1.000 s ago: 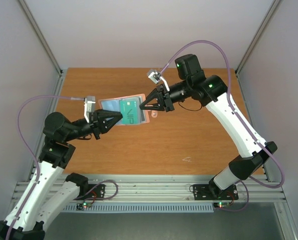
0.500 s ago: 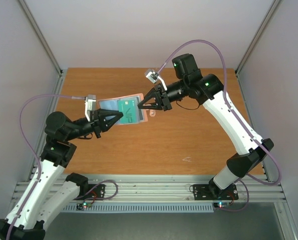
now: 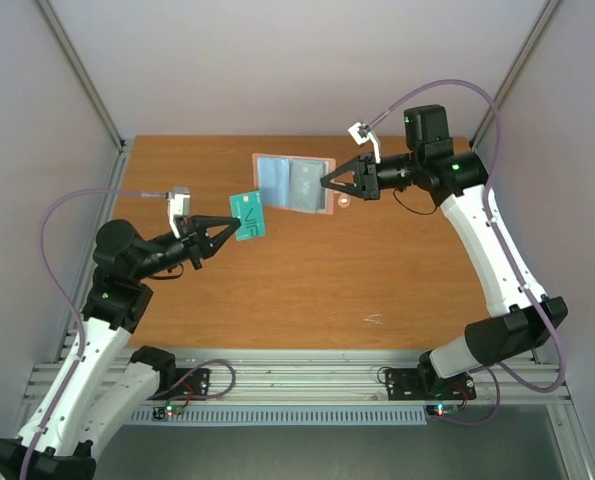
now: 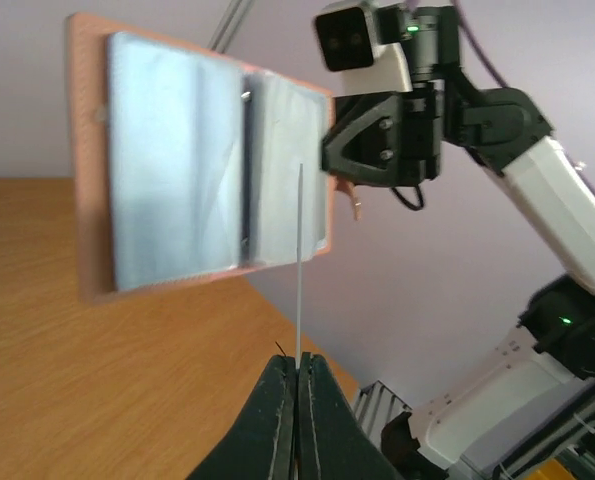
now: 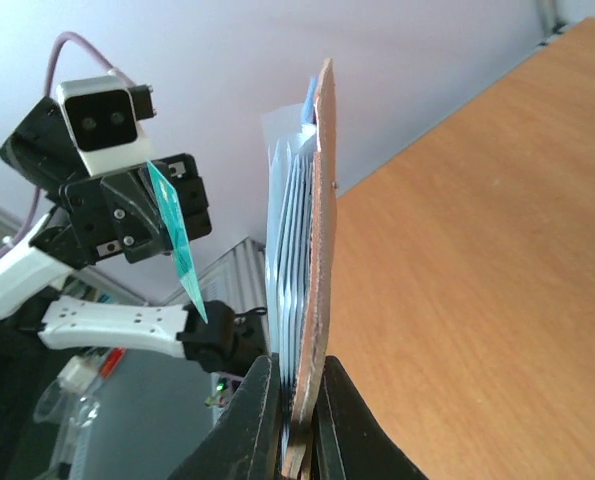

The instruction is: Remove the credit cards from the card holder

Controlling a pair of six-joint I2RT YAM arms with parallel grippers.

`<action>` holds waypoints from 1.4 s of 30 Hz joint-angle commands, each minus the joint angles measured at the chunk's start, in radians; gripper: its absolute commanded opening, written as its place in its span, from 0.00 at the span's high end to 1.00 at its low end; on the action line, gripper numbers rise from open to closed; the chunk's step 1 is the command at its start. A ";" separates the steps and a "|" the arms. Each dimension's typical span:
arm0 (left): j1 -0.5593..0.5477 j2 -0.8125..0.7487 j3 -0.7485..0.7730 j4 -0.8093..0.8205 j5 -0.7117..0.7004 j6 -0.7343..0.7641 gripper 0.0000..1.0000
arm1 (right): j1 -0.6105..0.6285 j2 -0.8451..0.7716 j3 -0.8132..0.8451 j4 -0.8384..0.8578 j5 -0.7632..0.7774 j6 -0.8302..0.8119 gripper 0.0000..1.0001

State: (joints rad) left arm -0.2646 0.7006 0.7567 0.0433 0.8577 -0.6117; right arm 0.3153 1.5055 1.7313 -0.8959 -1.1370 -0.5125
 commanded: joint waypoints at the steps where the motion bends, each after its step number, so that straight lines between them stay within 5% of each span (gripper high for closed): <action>1: 0.005 0.037 -0.005 -0.087 -0.102 0.032 1.00 | -0.063 -0.057 -0.032 0.117 0.071 0.094 0.99; 4: 0.004 0.130 -0.021 -0.200 -0.269 0.052 1.00 | -0.102 -0.075 -0.080 0.213 0.137 0.180 0.99; 9: 0.036 0.432 0.014 -0.153 -0.139 0.012 1.00 | -0.104 -0.067 -0.082 0.219 0.202 0.152 0.99; 21: 0.021 1.078 0.364 -0.581 -0.254 0.008 1.00 | -0.113 0.070 -0.006 0.094 0.193 -0.010 0.99; 31: 0.022 1.274 0.532 -0.744 -0.327 0.020 0.99 | -0.146 0.165 0.091 0.041 0.121 -0.037 0.99; 37: 0.021 1.287 0.557 -0.806 -0.374 0.022 0.63 | -0.147 0.177 0.112 0.012 0.103 -0.048 0.99; 42: 0.021 1.174 0.552 -0.834 -0.421 0.064 0.48 | -0.147 0.166 0.136 -0.009 0.088 -0.048 0.99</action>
State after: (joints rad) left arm -0.2417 1.9675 1.2999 -0.7280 0.4957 -0.5873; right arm 0.1734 1.6802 1.8191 -0.8871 -1.0004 -0.5430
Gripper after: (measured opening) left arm 0.495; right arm 0.071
